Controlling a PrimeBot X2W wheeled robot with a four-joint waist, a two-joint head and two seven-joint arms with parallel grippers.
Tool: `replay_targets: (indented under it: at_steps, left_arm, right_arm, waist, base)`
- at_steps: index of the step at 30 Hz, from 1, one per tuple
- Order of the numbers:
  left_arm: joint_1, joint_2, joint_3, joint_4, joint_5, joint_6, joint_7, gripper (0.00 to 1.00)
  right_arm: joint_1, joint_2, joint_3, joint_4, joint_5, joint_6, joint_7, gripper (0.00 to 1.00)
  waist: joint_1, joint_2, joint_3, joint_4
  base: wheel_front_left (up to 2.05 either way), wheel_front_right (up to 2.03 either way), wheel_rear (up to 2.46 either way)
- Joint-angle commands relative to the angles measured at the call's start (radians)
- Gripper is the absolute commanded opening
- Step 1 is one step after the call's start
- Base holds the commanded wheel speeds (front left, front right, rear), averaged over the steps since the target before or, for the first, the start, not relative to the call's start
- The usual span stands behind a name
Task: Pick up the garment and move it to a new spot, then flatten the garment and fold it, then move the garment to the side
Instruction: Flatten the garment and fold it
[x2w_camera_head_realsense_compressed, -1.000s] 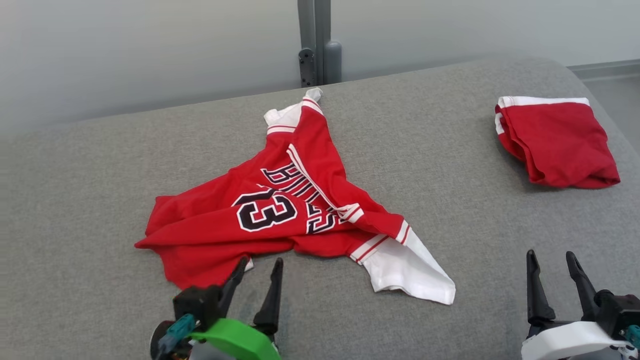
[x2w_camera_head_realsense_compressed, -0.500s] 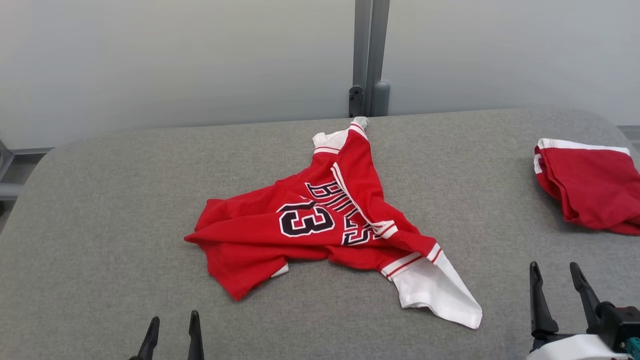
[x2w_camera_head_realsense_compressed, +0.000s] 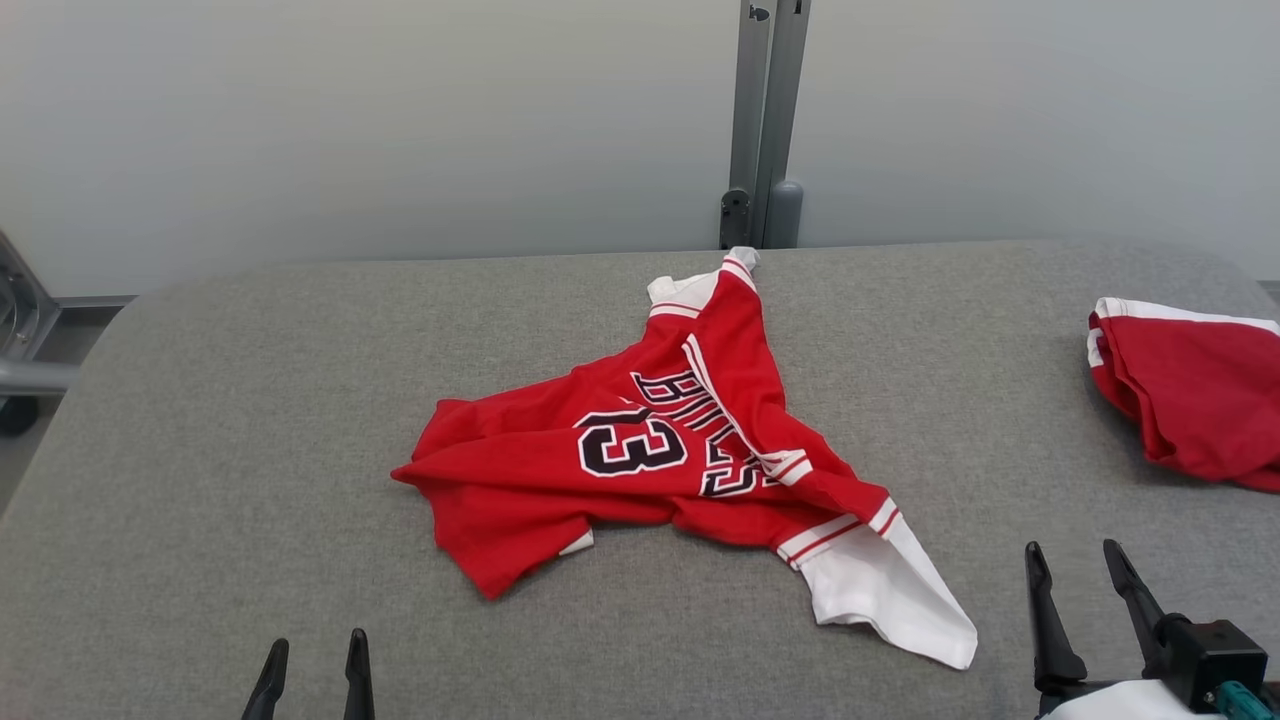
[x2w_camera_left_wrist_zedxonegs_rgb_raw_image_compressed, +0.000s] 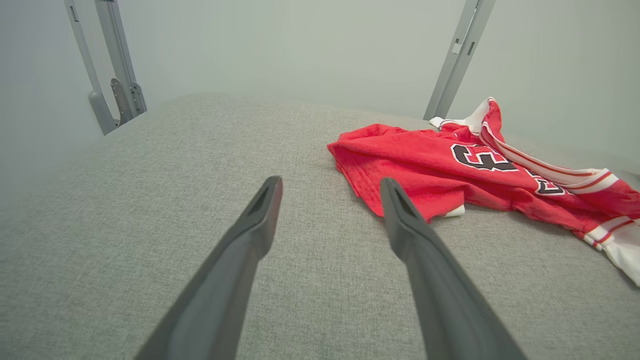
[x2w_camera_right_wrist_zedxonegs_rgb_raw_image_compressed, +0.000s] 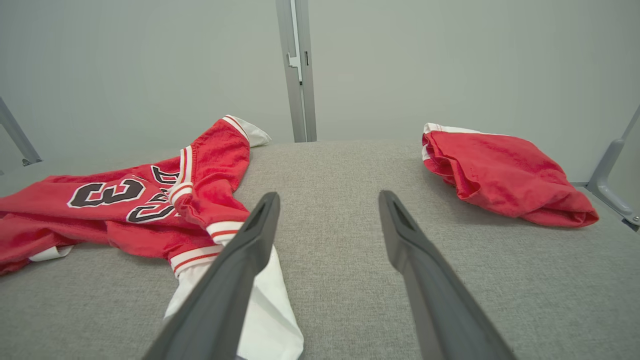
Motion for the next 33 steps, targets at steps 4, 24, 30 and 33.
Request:
replay_targets:
  at_steps: [4,24,30,33]
  left_arm:
    - [-0.022,-0.021,0.028,-0.011,0.034,-0.032,-0.003,1.0]
    - [-0.281,0.005,-0.205,0.209,0.058,-0.065,0.197,1.0]
    - [-0.336,0.005,-0.222,0.27,0.059,-0.066,0.177,1.0]
    - [-0.363,0.01,-0.237,0.296,0.071,-0.066,0.161,1.0]
  right_arm:
    - [-0.025,-0.003,0.02,-0.029,-0.032,-0.001,-0.002,1.0]
    - [-0.194,-0.086,0.151,0.207,-0.068,-0.001,0.299,1.0]
    - [-0.237,-0.062,0.154,0.258,-0.072,-0.001,0.273,1.0]
    - [-0.251,-0.057,0.158,0.276,-0.073,-0.001,0.262,1.0]
  waist:
    - [0.0,0.0,0.007,-0.009]
    - [0.0,0.0,0.189,-0.016]
    - [0.0,0.0,0.22,-0.016]
    - [0.0,0.0,0.232,-0.015]
  base:
    - [0.0,0.0,0.0]
    - [0.0,0.0,0.0]
    - [0.0,0.0,0.0]
    - [0.0,0.0,0.0]
